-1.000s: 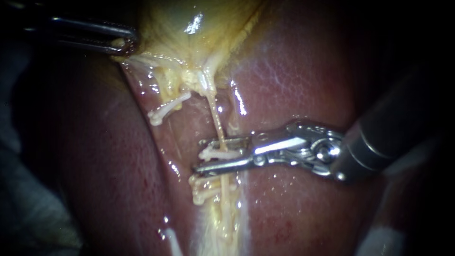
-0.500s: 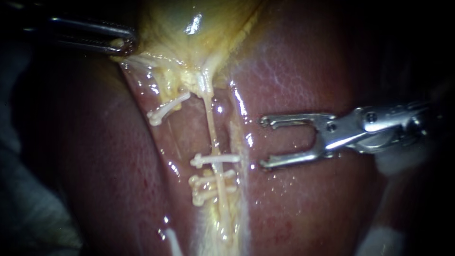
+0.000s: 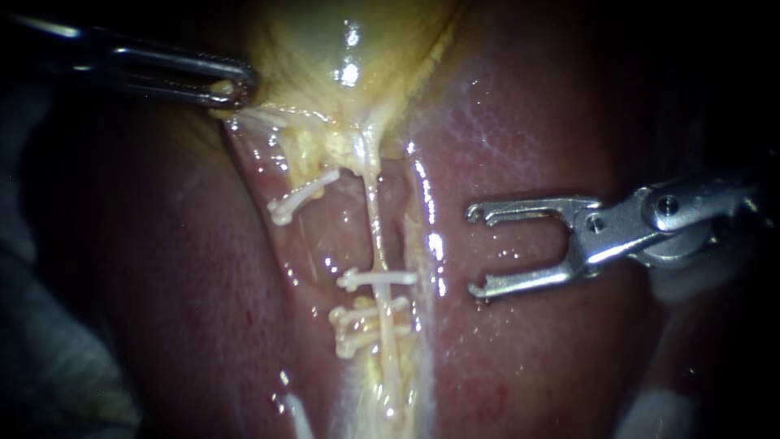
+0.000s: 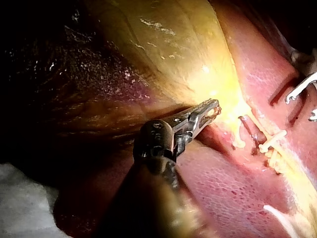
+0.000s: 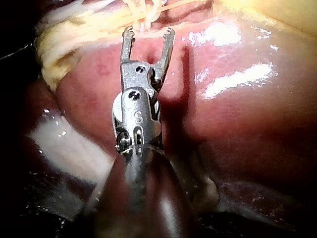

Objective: Going back first clip right tube

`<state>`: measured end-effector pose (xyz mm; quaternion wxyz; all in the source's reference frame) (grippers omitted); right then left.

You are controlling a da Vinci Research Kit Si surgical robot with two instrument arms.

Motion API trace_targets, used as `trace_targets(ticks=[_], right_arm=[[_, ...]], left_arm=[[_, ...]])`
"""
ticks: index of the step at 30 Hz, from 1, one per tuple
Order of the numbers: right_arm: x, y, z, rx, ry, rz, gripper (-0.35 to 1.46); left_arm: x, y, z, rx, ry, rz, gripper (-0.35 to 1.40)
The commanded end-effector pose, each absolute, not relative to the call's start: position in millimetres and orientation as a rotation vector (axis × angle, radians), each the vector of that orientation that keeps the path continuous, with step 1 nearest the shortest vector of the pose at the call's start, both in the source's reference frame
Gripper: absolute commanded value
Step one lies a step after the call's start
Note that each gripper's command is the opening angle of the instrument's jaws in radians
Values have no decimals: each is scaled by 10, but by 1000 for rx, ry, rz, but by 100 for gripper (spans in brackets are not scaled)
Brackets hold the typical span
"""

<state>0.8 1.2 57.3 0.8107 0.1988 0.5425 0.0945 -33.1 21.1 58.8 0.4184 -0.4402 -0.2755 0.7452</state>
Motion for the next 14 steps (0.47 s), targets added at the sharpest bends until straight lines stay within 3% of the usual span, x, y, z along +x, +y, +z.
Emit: trace_targets(ticks=[1, 14], right_arm=[[7, 12, 573, 425, 1159, 202, 49], [7, 12, 569, 426, 1159, 203, 49]], left_arm=[[-335, 211, 591, -1104, -697, 1870, -35], [-339, 207, 598, -1104, -709, 1871, -35]])
